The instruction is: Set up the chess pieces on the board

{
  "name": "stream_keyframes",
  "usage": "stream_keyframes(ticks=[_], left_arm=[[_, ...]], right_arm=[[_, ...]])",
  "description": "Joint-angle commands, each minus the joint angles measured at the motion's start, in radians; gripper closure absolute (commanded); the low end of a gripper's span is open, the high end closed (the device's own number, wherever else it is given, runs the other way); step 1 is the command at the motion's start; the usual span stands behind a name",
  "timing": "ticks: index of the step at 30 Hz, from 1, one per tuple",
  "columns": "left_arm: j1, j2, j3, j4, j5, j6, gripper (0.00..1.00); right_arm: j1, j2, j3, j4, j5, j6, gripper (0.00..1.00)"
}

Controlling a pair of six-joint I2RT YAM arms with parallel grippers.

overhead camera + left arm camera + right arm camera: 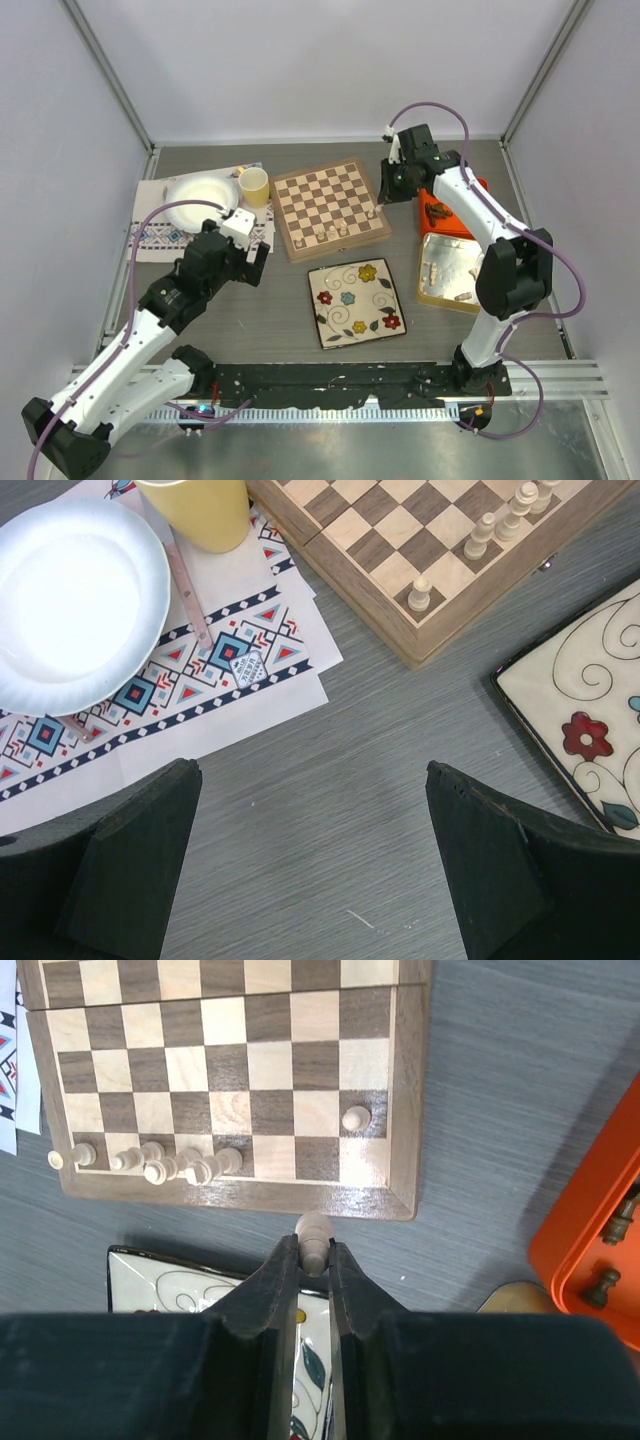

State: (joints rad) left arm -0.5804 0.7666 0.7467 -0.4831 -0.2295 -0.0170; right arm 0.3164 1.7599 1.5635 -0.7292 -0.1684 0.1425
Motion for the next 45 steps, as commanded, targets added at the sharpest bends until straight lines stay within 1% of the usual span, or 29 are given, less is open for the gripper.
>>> stream_keyframes(ticks=[1,2,3,4,5,7,8,9,11,12,14,15,16,19,20,23,27,28,30,31,33,35,36,40,45], left_arm=[[0.001,0.003,-0.004,0.055,-0.021,0.012,0.0],[-0.001,0.003,-0.004,0.055,-0.021,0.012,0.0],[-0.001,0.003,-0.004,0.054,-0.021,0.012,0.0],[0.001,0.003,-0.006,0.054,-0.022,0.012,0.0],[-0.001,0.002,-0.006,0.055,-0.025,0.012,0.0],[-0.001,-0.003,-0.009,0.054,-0.028,0.012,0.0],[-0.001,-0.007,-0.009,0.054,-0.028,0.012,0.0],[-0.001,-0.009,-0.009,0.055,-0.028,0.012,0.0],[0.001,-0.01,-0.009,0.055,-0.03,0.012,0.0],[-0.001,-0.009,-0.009,0.057,-0.03,0.012,0.0],[-0.001,-0.007,-0.009,0.057,-0.031,0.012,0.0],[-0.001,-0.006,-0.009,0.055,-0.031,0.012,0.0],[-0.001,-0.006,-0.009,0.055,-0.031,0.012,0.0],[-0.001,-0.003,-0.01,0.057,-0.03,0.012,0.01],[0.001,0.0,-0.01,0.057,-0.03,0.012,0.0],[-0.001,0.003,-0.01,0.057,-0.028,0.012,0.0],[0.001,0.011,-0.01,0.058,-0.03,0.012,0.0],[-0.001,0.011,-0.01,0.058,-0.03,0.012,0.0],[-0.001,0.011,-0.012,0.058,-0.033,0.012,0.01],[0.001,0.011,-0.01,0.058,-0.033,0.012,0.01],[0.001,0.01,-0.012,0.058,-0.034,0.012,0.0],[0.001,0.007,-0.012,0.058,-0.036,0.012,0.0],[-0.001,0.007,-0.013,0.058,-0.036,0.012,0.0],[-0.001,0.005,-0.013,0.06,-0.036,0.012,0.0],[-0.001,0.005,-0.013,0.058,-0.039,0.012,0.01]], right_arm=[[0.047,0.035,0.085,0.034,0.016,-0.088,0.99],[0.058,0.048,0.096,0.024,0.027,-0.18,0.99],[0.067,0.076,0.124,0.005,0.006,-0.235,0.99],[0.084,0.085,0.128,0.007,0.007,-0.269,0.99],[0.095,0.095,0.127,0.026,0.067,-0.267,0.99],[0.105,0.136,0.17,0.01,0.087,-0.236,0.99],[0.107,0.156,0.196,-0.027,0.092,-0.215,0.99],[0.107,0.17,0.242,-0.042,0.098,-0.172,0.99],[0.108,0.184,0.263,-0.055,0.11,-0.144,0.99],[0.112,0.179,0.263,-0.052,0.136,-0.103,0.99],[0.116,0.158,0.25,-0.032,0.164,-0.068,0.99],[0.118,0.15,0.244,-0.027,0.249,-0.016,0.99],[0.122,0.139,0.234,-0.021,0.292,0.018,0.99],[0.127,0.112,0.178,0.007,0.355,0.11,0.99],[0.127,0.086,0.138,0.029,0.356,0.127,0.99],[0.128,0.053,0.093,0.054,0.348,0.157,0.99],[0.128,0.026,0.069,0.066,0.311,0.155,0.99],[0.128,0.023,0.064,0.07,0.29,0.138,0.99],[0.128,0.021,0.05,0.079,0.183,0.001,0.99],[0.128,0.021,0.049,0.076,0.076,-0.086,0.99],[0.128,0.024,0.035,0.036,-0.034,-0.305,0.99],[0.128,0.029,0.011,0.039,-0.019,-0.368,0.99],[0.128,0.029,-0.002,0.04,-0.035,-0.45,0.99],[0.128,0.019,-0.039,0.082,-0.046,-0.497,0.99],[0.128,0.067,-0.016,0.093,-0.048,-0.471,0.99]])
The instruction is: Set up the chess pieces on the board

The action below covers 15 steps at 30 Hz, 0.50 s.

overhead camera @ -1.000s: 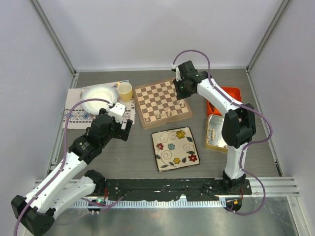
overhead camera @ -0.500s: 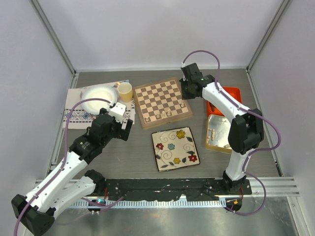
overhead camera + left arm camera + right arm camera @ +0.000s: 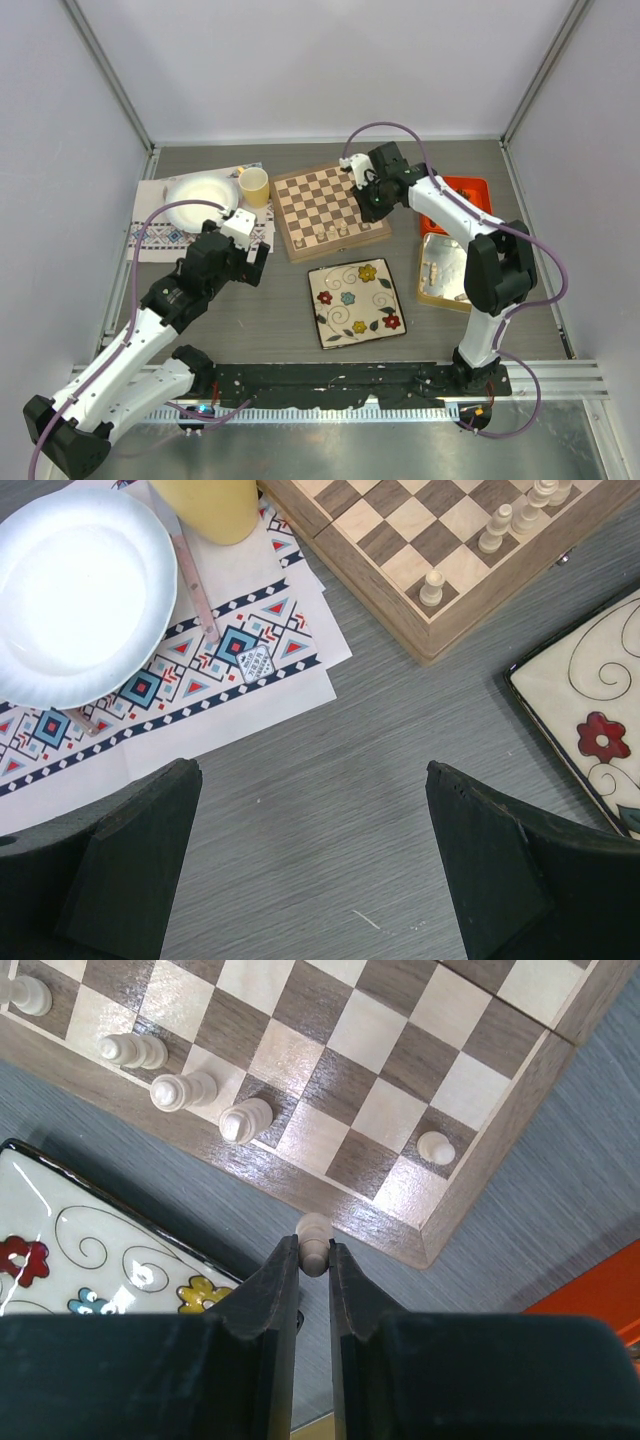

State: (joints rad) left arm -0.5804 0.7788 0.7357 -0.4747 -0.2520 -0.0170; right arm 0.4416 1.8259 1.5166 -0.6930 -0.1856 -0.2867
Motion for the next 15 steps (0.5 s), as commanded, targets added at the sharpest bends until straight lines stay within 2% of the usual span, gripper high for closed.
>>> stream_keyframes(ticks=[1,15], left_arm=[[-0.001,-0.007,-0.002,0.05,-0.016,0.012,0.01],[-0.001,-0.004,-0.002,0.051,-0.015,0.014,0.0]], right_arm=[[0.003,0.007,0.036,0.064,-0.022,-0.023,0.99],[0.008,0.108,0.096,0.063,-0.021,0.055,0.97]])
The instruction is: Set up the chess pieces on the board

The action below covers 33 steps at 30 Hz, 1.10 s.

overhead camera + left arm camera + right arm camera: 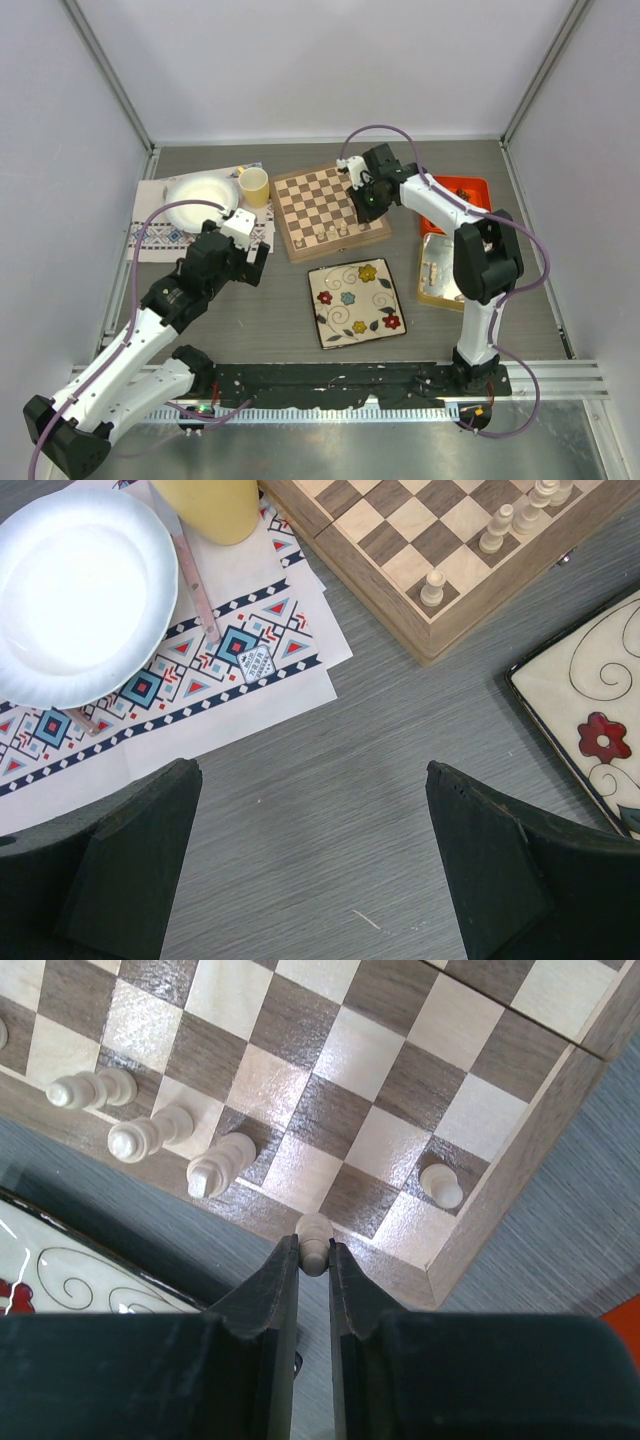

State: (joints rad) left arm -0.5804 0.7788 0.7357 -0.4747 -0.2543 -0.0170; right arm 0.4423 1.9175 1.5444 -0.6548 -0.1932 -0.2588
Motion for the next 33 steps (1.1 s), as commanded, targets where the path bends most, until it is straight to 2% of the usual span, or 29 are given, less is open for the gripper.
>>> stream_keyframes(ticks=[1,26,33], left_arm=[[0.001,-0.004,-0.002,0.051,-0.013,0.012,0.01],[-0.001,-0.01,-0.002,0.05,-0.014,0.012,0.0],[0.001,-0.01,-0.002,0.05,-0.013,0.012,0.0]], right_arm=[[0.009,0.027,0.081,0.021,-0.017,0.03,0.97],[0.036,0.098,0.114,0.006,-0.003,0.05,0.89],[0.038,0.098,0.123,0.011,0.014,0.049,0.89]])
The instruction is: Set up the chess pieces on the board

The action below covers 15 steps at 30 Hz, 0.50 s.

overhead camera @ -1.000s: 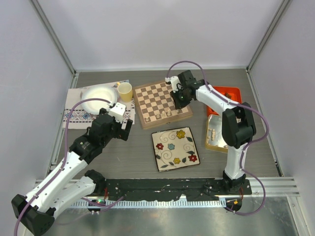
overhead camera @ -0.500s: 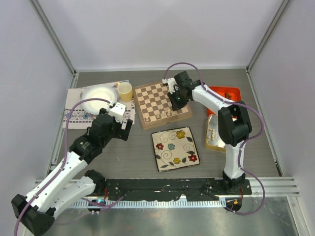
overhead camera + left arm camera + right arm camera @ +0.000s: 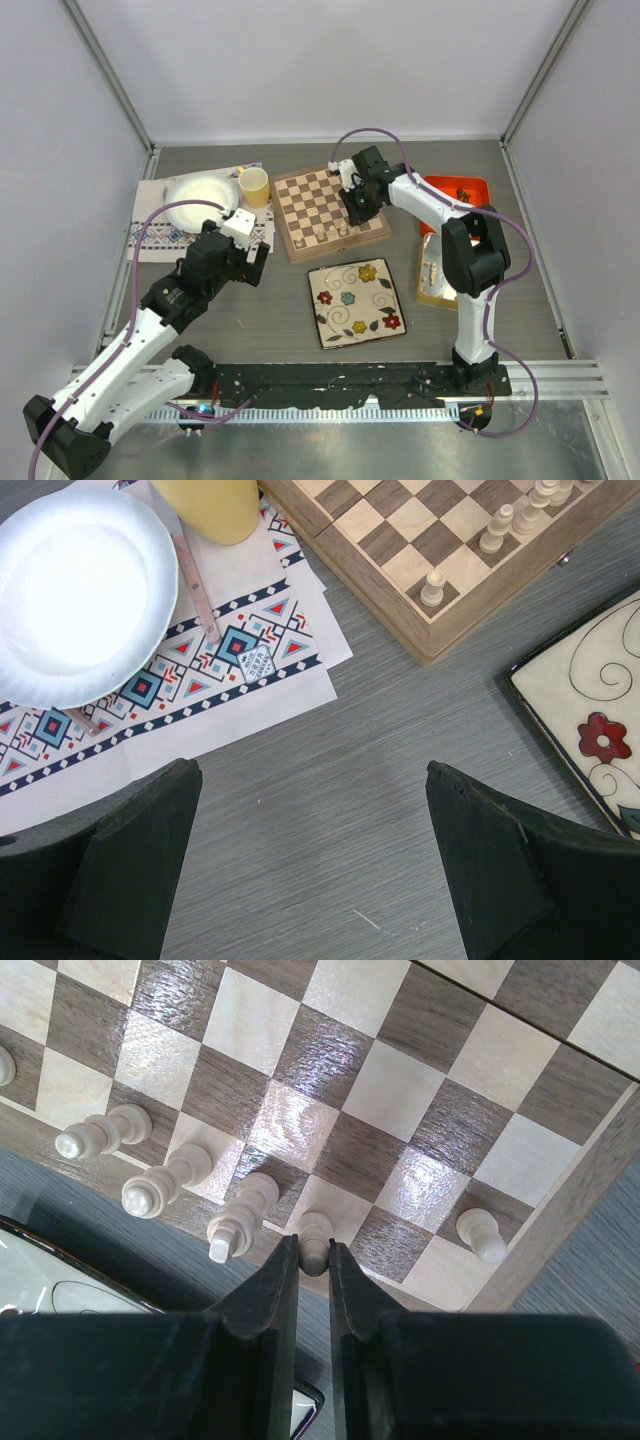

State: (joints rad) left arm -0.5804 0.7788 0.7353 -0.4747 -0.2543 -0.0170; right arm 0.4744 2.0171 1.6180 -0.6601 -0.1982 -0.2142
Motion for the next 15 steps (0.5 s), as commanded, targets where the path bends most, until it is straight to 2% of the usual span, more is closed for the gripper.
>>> stream_keyframes(ticks=[1,15], left_arm=[[0.001,-0.01,-0.002,0.05,-0.014,0.012,0.0],[0.001,-0.01,-0.002,0.05,-0.013,0.012,0.0]], right_arm=[[0.006,0.002,0.051,0.017,0.02,0.004,0.89],[0.009,0.006,0.039,0.031,0.042,-0.004,0.89]])
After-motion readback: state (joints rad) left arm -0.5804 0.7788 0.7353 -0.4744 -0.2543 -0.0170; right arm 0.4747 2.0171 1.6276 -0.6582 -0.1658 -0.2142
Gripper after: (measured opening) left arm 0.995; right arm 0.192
